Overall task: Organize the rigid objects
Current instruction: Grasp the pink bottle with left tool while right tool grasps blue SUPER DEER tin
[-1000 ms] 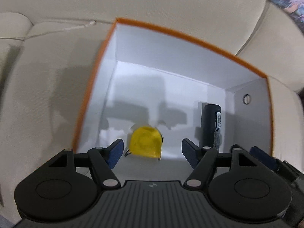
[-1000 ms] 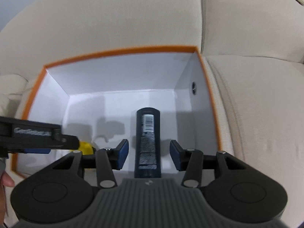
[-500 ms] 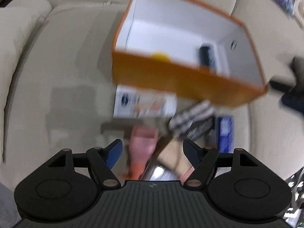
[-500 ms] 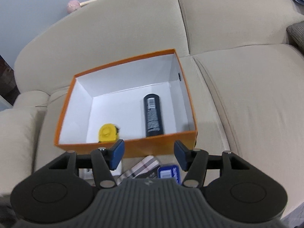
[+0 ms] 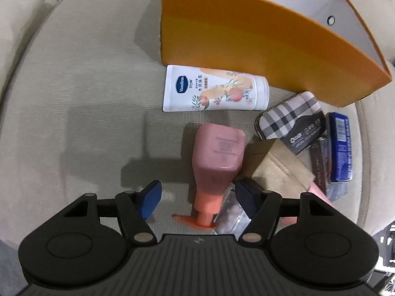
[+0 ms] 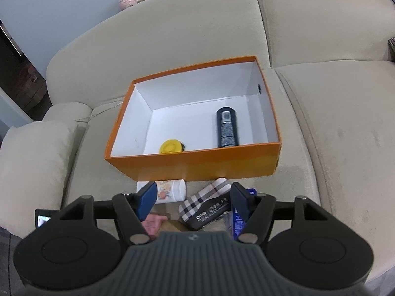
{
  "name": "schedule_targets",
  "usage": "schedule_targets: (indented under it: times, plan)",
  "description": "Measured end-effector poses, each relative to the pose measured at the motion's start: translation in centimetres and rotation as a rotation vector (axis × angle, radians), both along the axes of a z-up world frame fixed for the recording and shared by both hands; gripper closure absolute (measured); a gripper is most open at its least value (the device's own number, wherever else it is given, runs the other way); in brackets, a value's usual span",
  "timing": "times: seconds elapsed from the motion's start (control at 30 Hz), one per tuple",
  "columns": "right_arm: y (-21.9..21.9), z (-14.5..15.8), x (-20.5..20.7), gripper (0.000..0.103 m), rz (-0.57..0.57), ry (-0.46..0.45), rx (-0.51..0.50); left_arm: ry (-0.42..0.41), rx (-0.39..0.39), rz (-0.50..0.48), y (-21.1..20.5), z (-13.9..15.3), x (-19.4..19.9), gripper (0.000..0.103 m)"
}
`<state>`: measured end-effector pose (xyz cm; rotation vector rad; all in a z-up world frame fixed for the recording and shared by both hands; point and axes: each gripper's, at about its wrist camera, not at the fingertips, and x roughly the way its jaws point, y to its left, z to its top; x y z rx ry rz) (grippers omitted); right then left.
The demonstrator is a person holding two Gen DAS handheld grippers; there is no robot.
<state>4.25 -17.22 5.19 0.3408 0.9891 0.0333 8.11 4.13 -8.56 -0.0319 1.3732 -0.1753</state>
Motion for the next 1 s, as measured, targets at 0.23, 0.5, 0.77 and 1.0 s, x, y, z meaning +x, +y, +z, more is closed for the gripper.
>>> schedule_targets:
  times: [0.23,0.5,0.77,1.0]
  plan:
    - [-0.7,-3.9,0.2,0.033,0.036,0.122,-0.023,0.031,-0.023,0.015,0.0,-1.6,0.4,0.032]
    - [-1.4,-11.3,1.9,0.036,0.027,0.283,-0.093,0.048,-0.044,0.044,0.7,-1.6,0.8,0.039]
    - [-2.7,-13.2,3.3,0.047,-0.013,0.300,-0.032,0.068,-0.045,0.083,1.5,-2.4,1.5,0.043]
    - [-2.4,-14.0,4.3,0.056,-0.011,0.316,-0.070,0.059,-0.020,0.065,0.3,-3.0,1.5,0.043]
